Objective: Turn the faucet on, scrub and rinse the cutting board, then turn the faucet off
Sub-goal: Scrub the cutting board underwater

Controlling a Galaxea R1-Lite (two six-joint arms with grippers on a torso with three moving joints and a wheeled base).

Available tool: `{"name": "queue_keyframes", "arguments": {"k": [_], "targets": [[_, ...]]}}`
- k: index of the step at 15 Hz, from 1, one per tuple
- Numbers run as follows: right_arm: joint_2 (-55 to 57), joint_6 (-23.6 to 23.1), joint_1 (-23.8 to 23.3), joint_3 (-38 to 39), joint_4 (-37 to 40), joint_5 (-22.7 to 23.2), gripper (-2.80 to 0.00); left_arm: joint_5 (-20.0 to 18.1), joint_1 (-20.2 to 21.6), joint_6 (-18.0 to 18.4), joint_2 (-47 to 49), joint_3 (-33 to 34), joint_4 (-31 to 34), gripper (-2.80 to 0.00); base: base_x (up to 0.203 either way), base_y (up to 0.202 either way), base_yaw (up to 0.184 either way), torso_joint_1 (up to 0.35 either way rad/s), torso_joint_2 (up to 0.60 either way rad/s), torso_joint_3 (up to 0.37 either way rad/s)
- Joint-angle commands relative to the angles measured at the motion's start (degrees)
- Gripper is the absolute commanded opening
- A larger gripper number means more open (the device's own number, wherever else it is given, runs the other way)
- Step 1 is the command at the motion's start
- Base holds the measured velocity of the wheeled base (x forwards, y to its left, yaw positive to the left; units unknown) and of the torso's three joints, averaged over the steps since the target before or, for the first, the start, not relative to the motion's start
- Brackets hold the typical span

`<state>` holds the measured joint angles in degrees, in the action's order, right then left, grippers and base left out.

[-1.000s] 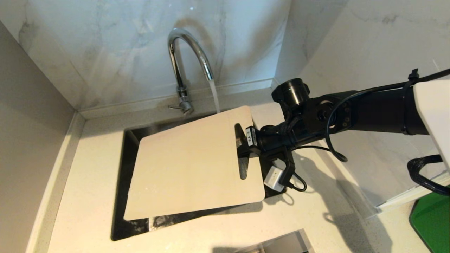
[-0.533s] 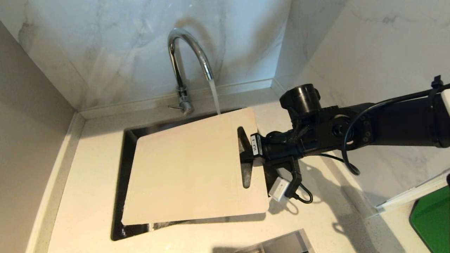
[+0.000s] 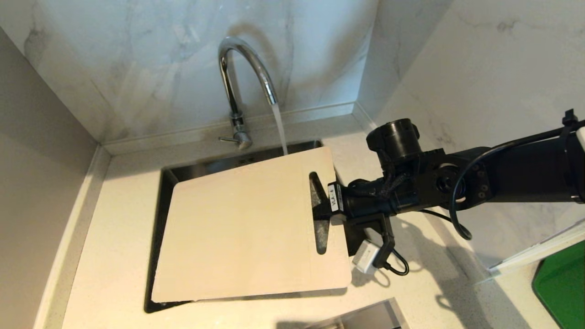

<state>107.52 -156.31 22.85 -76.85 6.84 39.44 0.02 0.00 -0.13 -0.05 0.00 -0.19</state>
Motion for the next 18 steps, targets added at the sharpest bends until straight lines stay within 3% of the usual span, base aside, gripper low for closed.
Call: {"name": "queue_keyframes", "arguments": {"k": [1, 4, 8, 15, 18], "targets": [[0.1, -0.8, 0.0, 0.3, -1.4, 0.2, -2.8, 0.1, 0.0, 2.3, 0.0, -0.4, 0.0, -2.8, 0.0, 0.0, 0.0, 0.0, 0.0, 0.0], [-0.1, -0.7, 0.0, 1.1, -2.2, 0.3, -2.8, 1.2, 0.0, 3.5, 2.7, -9.8, 2.2, -2.8, 0.0, 0.0, 0.0, 0.0, 0.0, 0.0], [-0.1, -0.7, 0.0, 1.2, -2.4, 0.3, -2.8, 2.8, -0.3, 3.7, 15.8, -22.0, 4.5, -2.8, 0.0, 0.0, 0.0, 0.0, 0.0, 0.0], [-0.2, -0.7, 0.0, 1.6, -2.4, 0.3, -2.8, 11.6, -0.3, 4.1, 30.7, -29.4, 4.6, -2.8, 0.0, 0.0, 0.0, 0.0, 0.0, 0.0], [-0.4, -0.7, 0.0, 1.6, -2.4, 0.3, -2.8, 13.2, 0.8, 3.9, 35.1, -31.6, 4.5, -2.8, 0.0, 0.0, 0.0, 0.0, 0.0, 0.0]]}}
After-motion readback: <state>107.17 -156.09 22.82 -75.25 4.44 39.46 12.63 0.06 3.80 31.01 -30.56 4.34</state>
